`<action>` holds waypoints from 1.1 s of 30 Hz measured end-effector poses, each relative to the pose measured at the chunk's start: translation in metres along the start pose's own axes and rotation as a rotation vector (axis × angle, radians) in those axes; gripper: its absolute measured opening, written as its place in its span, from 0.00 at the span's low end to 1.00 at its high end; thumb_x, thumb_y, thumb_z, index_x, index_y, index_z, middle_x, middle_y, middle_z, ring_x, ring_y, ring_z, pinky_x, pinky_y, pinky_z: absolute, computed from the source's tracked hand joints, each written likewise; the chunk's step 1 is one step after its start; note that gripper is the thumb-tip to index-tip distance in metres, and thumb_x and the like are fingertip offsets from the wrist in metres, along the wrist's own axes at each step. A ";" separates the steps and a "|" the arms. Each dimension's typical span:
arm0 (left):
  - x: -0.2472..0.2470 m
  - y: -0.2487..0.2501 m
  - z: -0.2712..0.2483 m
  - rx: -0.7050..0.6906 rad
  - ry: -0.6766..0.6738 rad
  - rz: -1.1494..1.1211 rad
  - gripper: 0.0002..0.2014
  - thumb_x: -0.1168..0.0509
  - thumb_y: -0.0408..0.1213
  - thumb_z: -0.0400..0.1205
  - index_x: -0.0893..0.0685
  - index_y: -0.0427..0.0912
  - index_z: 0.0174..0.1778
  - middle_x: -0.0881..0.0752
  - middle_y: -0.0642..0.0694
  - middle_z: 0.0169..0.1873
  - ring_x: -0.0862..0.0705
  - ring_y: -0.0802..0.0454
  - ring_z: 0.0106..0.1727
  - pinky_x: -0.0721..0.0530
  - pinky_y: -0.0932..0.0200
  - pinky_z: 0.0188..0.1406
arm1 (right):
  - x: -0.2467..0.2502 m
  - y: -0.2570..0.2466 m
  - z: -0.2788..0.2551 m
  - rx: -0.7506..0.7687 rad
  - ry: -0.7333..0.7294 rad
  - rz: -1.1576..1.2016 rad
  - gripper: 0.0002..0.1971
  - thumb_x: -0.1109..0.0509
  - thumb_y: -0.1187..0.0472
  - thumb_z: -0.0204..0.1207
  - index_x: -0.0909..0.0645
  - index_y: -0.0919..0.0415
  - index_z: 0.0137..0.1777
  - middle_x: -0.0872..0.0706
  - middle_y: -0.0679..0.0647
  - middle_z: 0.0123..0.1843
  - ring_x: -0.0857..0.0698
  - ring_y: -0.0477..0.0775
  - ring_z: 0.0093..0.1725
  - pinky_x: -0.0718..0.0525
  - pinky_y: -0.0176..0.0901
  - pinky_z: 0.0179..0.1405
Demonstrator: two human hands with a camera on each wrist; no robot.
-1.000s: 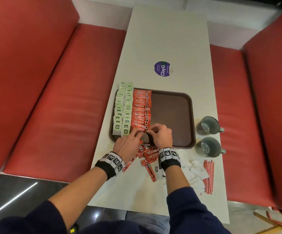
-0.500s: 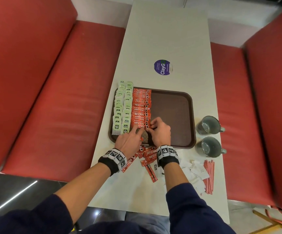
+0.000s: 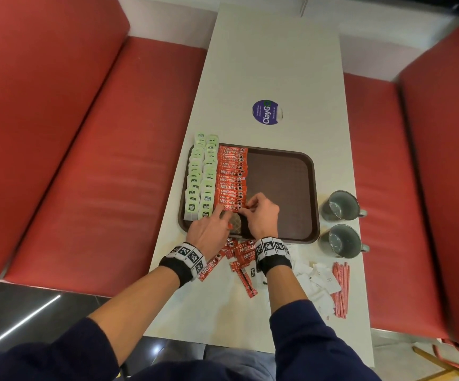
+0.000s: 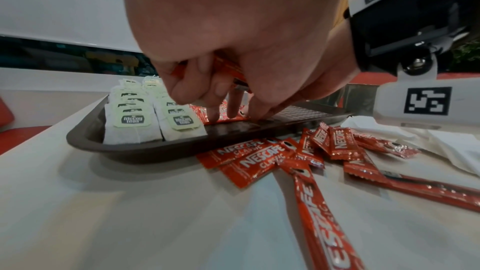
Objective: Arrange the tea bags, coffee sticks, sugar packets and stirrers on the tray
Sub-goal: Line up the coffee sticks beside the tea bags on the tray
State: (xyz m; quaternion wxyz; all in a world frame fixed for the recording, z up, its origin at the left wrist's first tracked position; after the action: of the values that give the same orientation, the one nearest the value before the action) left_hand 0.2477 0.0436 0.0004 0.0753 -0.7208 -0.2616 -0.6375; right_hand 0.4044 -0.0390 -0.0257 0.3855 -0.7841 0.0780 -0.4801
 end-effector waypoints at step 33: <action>0.030 -0.011 -0.047 -0.049 -0.169 -0.795 0.19 0.20 0.48 0.83 0.16 0.69 0.29 0.19 0.54 0.37 0.21 0.61 0.39 0.24 0.59 0.42 | 0.062 -0.032 -0.092 0.333 -0.259 0.343 0.02 0.20 0.54 0.87 0.11 0.48 0.53 0.07 0.45 0.48 0.08 0.50 0.50 0.07 0.47 0.53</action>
State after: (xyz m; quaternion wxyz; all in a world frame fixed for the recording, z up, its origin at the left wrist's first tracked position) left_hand 0.2028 0.0406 0.0350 -0.2161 -0.6149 -0.5100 -0.5613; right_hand 0.3544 -0.0959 0.0612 0.5916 -0.7402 0.0798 -0.3094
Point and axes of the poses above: each hand's wrist, its own z-axis towards the middle knuckle, its own x-axis out of the back of the hand, y = z × x, the point moved 1 cm from there along z, towards the middle knuckle
